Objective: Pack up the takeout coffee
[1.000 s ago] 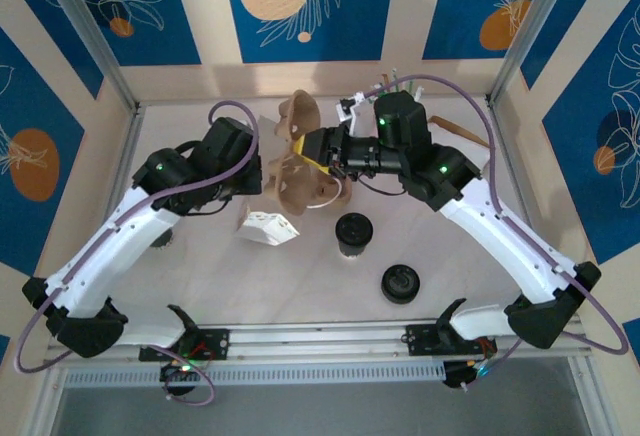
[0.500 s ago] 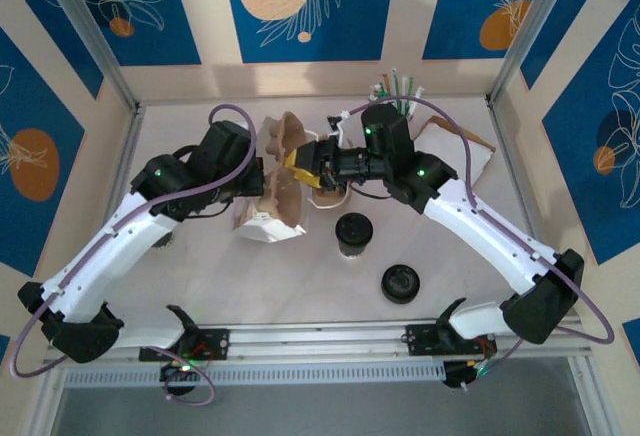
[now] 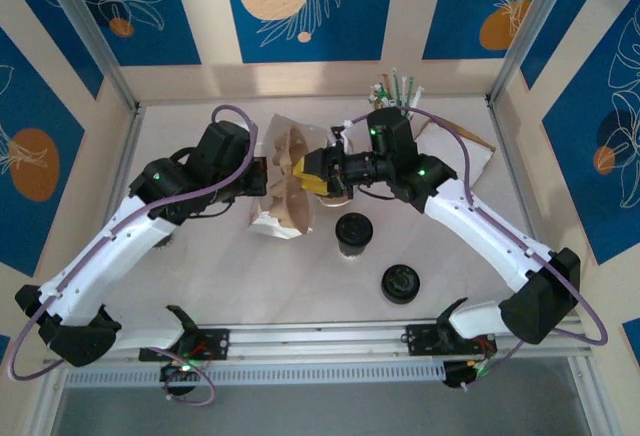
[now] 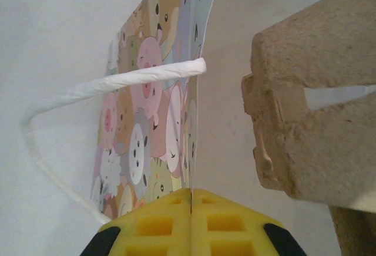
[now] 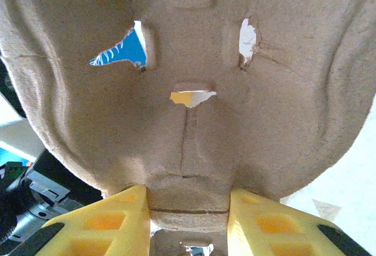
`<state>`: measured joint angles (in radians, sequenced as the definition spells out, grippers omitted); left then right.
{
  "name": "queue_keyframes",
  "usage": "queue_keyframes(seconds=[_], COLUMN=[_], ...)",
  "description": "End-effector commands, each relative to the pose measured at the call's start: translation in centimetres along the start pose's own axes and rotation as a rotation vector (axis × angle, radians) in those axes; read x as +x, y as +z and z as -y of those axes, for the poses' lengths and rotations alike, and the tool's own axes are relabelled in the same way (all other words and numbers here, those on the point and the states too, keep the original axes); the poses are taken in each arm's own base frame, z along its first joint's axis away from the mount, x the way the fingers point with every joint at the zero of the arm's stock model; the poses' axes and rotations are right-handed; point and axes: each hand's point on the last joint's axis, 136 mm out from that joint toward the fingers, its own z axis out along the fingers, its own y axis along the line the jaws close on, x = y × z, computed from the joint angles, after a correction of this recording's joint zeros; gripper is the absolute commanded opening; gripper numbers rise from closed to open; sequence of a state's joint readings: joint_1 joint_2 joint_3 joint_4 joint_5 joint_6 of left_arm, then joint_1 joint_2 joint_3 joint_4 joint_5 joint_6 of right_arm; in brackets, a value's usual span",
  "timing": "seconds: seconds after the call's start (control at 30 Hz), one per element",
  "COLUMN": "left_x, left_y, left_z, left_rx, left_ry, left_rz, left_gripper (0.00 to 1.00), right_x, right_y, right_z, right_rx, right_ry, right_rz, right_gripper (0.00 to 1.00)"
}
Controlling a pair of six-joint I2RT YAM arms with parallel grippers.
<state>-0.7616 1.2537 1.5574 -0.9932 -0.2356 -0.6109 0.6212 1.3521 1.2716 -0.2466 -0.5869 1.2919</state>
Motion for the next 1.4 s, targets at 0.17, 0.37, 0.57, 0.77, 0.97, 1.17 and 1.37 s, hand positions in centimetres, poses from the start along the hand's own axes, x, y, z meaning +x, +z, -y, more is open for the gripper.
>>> queue_keyframes(seconds=[0.17, 0.37, 0.57, 0.77, 0.97, 1.17, 1.37], left_x=[0.8, 1.7, 2.5, 2.8, 2.9, 2.8, 2.8], left_y=[0.2, 0.8, 1.3, 1.4, 1.4, 1.5, 1.3], left_z=[2.2, 3.0, 3.5, 3.2, 2.8, 3.2, 3.8], left_rx=[0.112, 0.144, 0.157, 0.139, 0.125, 0.144, 0.182], left_ry=[0.086, 0.118, 0.143, 0.153, 0.162, 0.166, 0.163], left_rz=[-0.038, -0.089, -0.123, -0.128, -0.121, -0.121, -0.119], left_gripper=[0.0, 0.0, 0.0, 0.0, 0.0, 0.0, 0.0], right_x=[-0.5, -1.6, -2.7, -3.2, -3.1, -3.3, -4.1], right_y=[-1.7, -2.3, -2.4, -2.4, -3.1, -3.9, -3.7], right_z=[1.9, 2.7, 3.1, 2.9, 2.9, 2.9, 3.9], right_rx=[0.031, 0.051, 0.072, 0.072, 0.045, 0.034, 0.052], right_ry=[0.078, 0.108, 0.127, 0.132, 0.145, 0.149, 0.171], right_rz=[-0.032, 0.01, 0.048, 0.062, 0.056, 0.075, 0.103], right_gripper=[0.34, 0.34, 0.34, 0.34, 0.34, 0.34, 0.34])
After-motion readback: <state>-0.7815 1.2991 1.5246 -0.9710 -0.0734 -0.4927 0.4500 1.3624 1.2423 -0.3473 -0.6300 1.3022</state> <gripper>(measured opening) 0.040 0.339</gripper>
